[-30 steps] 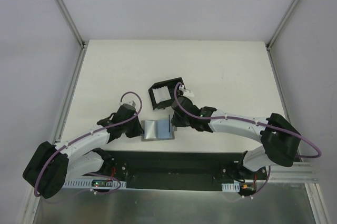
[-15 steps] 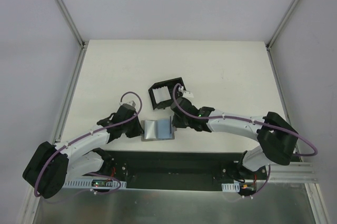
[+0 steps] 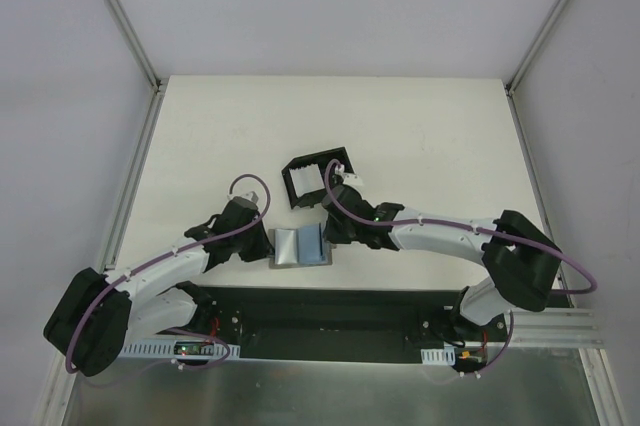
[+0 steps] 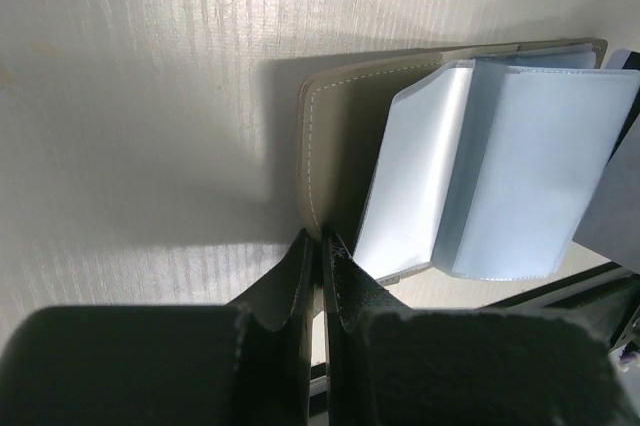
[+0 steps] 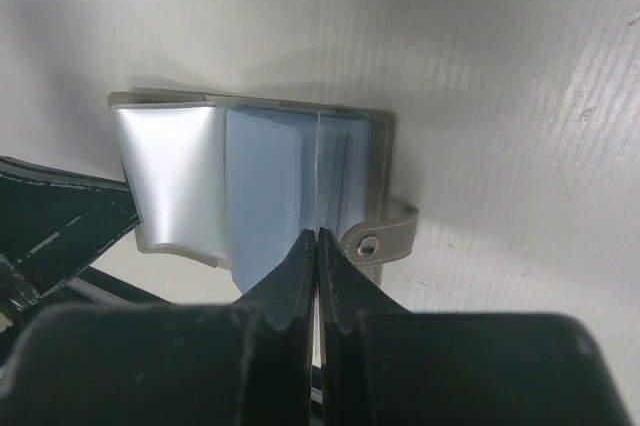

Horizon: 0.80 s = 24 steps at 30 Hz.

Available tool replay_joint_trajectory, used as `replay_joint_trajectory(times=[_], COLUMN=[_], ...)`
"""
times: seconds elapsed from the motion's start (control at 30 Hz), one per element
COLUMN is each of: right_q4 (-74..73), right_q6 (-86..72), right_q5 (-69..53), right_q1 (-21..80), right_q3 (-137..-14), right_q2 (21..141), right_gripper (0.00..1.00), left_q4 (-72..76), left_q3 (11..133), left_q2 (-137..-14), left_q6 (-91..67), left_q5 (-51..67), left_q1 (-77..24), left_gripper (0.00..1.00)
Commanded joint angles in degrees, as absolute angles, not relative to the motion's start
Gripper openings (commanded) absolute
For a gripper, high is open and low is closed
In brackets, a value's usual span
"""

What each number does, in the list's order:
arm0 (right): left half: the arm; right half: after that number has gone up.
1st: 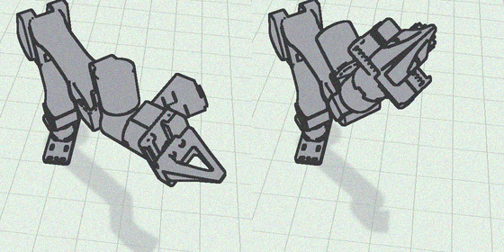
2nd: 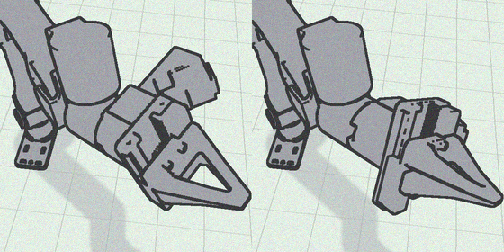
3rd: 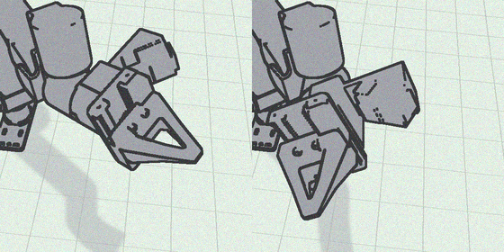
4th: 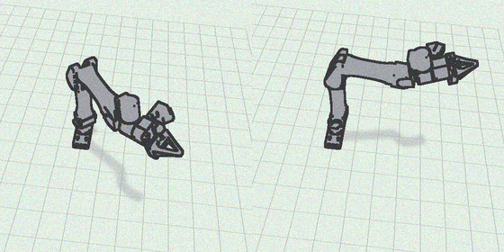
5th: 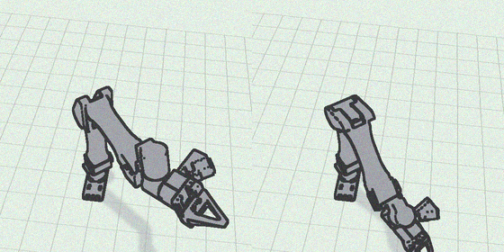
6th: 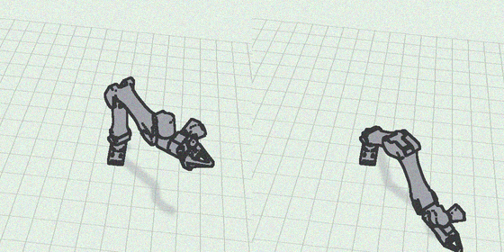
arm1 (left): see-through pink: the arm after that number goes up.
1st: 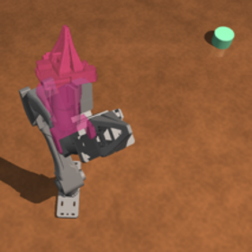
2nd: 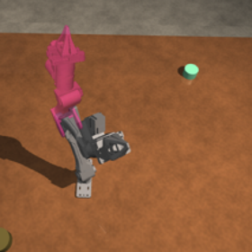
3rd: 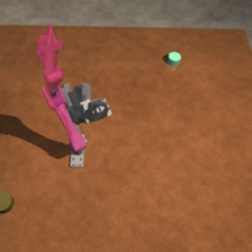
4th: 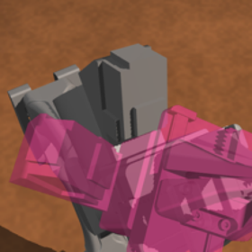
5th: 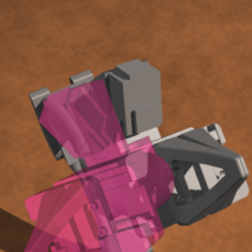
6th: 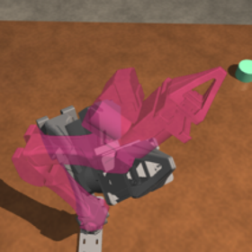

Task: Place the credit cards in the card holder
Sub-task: Turn over the card slot in the card holder.

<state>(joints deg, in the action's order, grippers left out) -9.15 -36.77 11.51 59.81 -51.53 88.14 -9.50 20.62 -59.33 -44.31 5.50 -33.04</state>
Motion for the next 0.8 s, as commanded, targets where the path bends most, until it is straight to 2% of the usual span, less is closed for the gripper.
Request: replay_joint_trajectory(times=[0.0,0.33,0.63,0.77], right_q4=[-5.9,-4.0,-1.5,-0.3], right_q6=[-35.0,-33.2,-34.4,-34.4], right_q5=[8.8,3.7,-6.4,-5.6], right_q1=[59.8,60.6,60.5,60.5], right_q3=[-54.8,-60.1,-63.8,-62.3], right_q2=[86.5,91.0,99.4,97.5], right_gripper=[0.0,0.0,0.0,0.0], left_q4=[-12.9,-12.0,-11.2,-11.1], left_q3=[19.7,19.6,19.4,19.0], left_q2=[-61.5,-62.1,-62.5,-62.5], left_q6=[-42.7,-42.8,-42.8,-42.8], left_q5=[5.3,5.7,5.9,5.5], left_q1=[-33.4,-33.4,-33.4,-33.4], left_gripper=[0.0,0.0,0.0,0.0])
